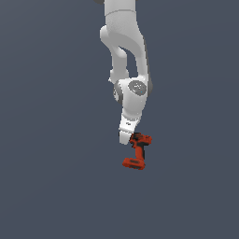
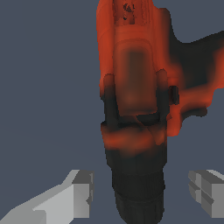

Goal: Pick up the object and move it to a goal position.

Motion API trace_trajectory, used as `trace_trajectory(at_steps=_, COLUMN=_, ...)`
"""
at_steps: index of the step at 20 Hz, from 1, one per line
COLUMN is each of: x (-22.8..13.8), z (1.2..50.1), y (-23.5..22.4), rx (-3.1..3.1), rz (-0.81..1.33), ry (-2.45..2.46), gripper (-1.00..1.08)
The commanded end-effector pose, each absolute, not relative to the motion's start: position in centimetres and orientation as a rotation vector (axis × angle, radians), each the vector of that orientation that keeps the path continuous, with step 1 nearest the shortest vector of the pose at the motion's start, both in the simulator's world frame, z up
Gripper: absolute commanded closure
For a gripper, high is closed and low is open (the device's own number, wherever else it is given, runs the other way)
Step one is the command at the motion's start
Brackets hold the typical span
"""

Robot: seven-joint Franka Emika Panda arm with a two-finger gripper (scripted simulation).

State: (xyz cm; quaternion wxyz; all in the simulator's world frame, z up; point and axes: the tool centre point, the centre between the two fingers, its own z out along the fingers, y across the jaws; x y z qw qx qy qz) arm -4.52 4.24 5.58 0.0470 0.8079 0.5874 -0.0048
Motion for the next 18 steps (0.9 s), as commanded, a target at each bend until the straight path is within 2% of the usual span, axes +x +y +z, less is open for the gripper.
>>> trace_trajectory(at_steps=1, x=-4.5, z=5.5, y=4.2, rx=2.465, rz=-0.014, ry=1.792, gripper=-0.60)
trace_trajectory(at_steps=13, x=-4.5, z=2.6, y=4.0, rx=2.458, rz=-0.014, ry=1.800, gripper=-0.60)
trace_trajectory(at_steps=14, x=-4.5, z=2.6, y=4.0, rx=2.458, rz=-0.014, ry=1.800, gripper=1.08)
trace_trajectory(at_steps=18, x=-4.5, z=2.6, y=4.0, rx=2.458, rz=-0.014, ry=1.800, gripper=1.08)
